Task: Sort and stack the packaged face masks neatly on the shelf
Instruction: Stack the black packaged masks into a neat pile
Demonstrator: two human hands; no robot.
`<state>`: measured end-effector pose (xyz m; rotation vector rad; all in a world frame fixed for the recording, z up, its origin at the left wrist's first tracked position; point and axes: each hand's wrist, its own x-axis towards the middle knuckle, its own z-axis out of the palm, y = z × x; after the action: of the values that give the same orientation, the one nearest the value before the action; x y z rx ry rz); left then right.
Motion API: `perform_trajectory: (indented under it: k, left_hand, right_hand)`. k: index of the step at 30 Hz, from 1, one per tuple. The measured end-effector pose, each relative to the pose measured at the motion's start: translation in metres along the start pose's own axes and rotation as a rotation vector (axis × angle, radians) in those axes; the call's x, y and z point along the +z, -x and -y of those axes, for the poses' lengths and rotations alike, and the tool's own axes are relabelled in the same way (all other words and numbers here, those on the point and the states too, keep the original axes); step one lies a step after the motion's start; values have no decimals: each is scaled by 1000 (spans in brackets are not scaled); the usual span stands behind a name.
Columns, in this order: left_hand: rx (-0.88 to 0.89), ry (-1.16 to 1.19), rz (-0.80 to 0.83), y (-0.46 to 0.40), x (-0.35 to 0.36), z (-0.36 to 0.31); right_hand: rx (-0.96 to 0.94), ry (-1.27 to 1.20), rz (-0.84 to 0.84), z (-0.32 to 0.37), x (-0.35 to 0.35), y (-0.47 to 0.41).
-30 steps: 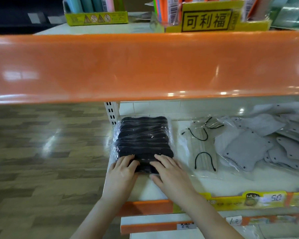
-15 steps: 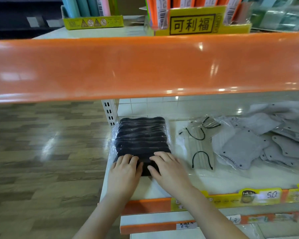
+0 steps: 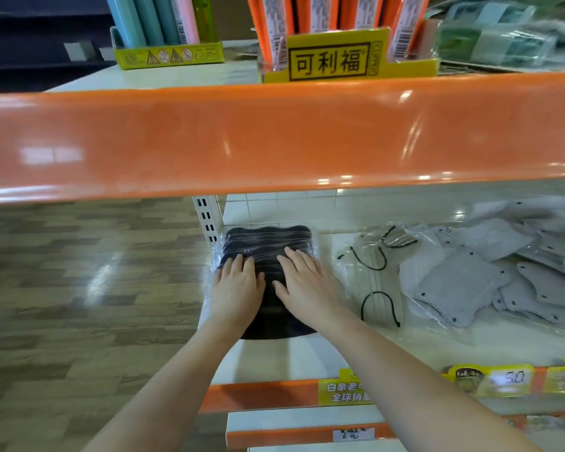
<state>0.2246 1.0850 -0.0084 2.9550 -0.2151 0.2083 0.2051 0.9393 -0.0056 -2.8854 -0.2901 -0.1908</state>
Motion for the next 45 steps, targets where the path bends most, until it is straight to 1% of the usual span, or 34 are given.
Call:
perform_trajectory:
  k: [2,5,9,12,15,20,24,27,31,33,38,41,45]
  left_hand:
    - [-16,-37,63,1,8,-4]
    - [-34,-44,68,0,16,-5]
    - [-17,-10,-123,-2,19,4]
    - [-24,-46,-158,-5,9,12]
    - [-78,-55,-93,-10,-4,16]
    - [-85,-29,-9,-29,-14,21]
    - [-61,-49,30,-36,-13,24]
    - [-60,-52,59,-41,-16,25]
    - [-88,10,172,-46,-22,24]
    - [-84,37,192,-48,-27,22]
    - [-108,137,119,-52,-37,14]
    - [-151,195,45,-55,-38,10]
    - [-165,267,-73,-56,-34,13]
  right_hand:
    - [29,12,12,0,13,1]
    - [68,-11,-2,3,27,6]
    - [87,-19,-75,4,31,8]
    - [101,-1,-97,5,33,7]
    - [129,24,-139,6,35,6]
    - [116,42,-159,5,37,6]
    - [59,37,-123,5,37,4]
    - [53,88,-143,7,38,2]
    - [41,107,-184,7,39,2]
    - [24,121,-191,6,38,1]
    - [-22,104,-205,7,33,0]
    - [-73,83,-214,7,34,1]
    - [-104,76,-154,9,34,2]
